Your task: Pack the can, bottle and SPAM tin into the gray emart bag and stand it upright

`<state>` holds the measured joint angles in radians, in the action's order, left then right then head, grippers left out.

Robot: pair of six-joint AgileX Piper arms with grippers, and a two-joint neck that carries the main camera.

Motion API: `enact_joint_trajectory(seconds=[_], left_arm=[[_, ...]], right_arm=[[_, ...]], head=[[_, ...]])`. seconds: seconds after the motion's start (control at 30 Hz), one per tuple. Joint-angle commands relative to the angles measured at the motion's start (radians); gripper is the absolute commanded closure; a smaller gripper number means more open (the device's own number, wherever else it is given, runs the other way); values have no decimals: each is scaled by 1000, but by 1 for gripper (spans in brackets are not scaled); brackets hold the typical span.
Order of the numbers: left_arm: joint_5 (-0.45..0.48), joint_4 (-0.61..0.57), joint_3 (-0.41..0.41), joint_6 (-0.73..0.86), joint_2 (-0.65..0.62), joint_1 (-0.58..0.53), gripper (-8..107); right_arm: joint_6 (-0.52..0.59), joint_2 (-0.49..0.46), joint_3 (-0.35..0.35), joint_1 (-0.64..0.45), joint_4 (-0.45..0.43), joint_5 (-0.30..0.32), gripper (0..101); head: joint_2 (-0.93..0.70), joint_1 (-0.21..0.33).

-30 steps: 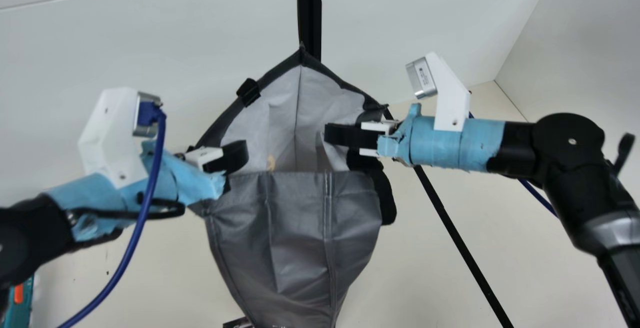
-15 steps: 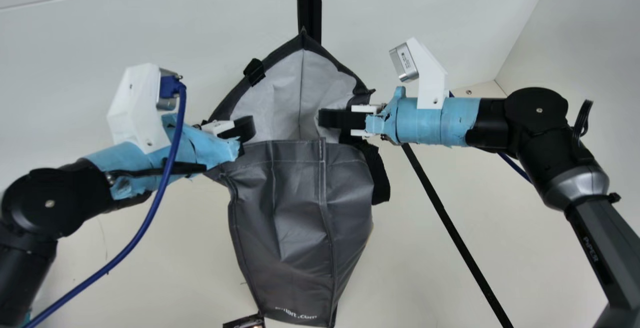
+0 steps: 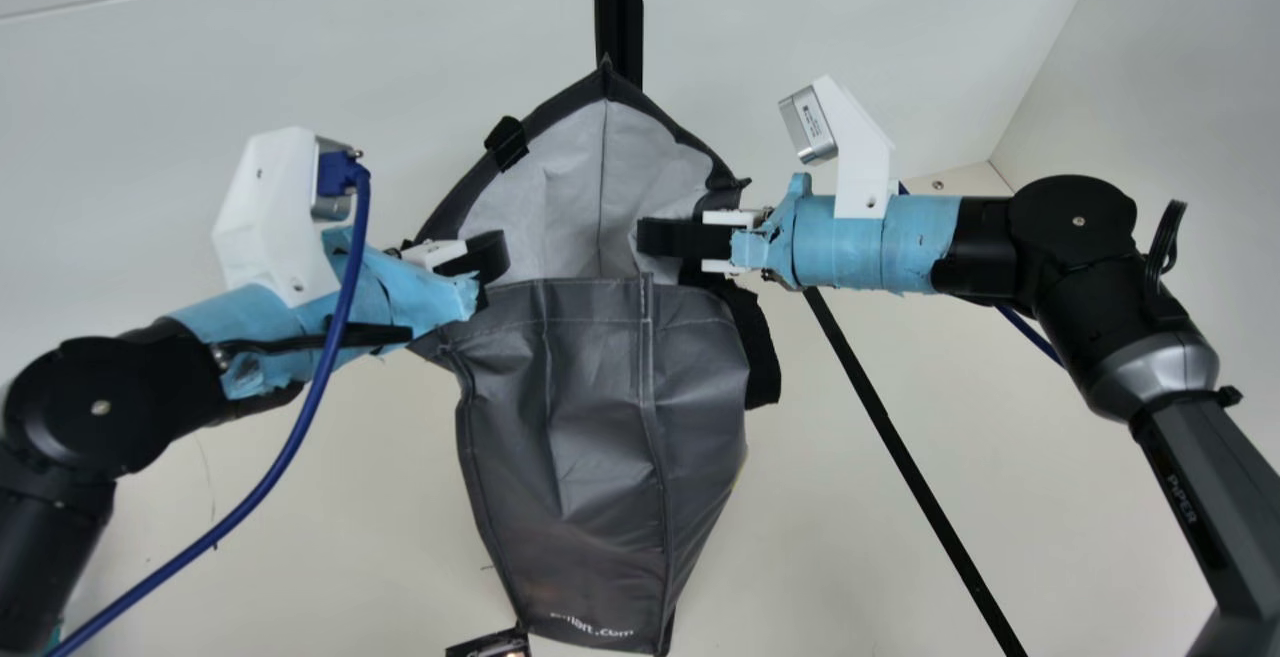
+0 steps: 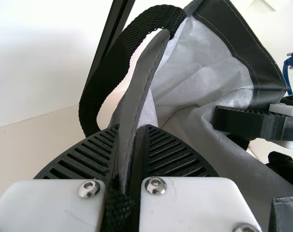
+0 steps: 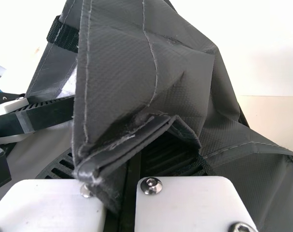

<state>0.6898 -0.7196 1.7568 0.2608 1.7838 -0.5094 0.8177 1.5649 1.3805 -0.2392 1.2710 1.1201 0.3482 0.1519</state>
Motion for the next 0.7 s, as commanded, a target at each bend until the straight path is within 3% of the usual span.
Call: enact_joint_trajectory(seconds=[0.0, 0.37, 0.4, 0.67], left_arm=[[0, 0, 0, 0, 0, 0, 94], [0, 0, 0, 0, 0, 0, 57], [-7, 2, -36, -2, -31, -5, 53], [-26, -60, -79, 44, -93, 4, 27]], right_arm=[[0, 0, 0, 0, 0, 0, 101], [0, 0, 0, 0, -1, 0, 101], [0, 0, 0, 0, -2, 0, 101], [0, 0, 0, 0, -3, 0, 101]], head=[[1, 23], [1, 23], [1, 23], [1, 23]])
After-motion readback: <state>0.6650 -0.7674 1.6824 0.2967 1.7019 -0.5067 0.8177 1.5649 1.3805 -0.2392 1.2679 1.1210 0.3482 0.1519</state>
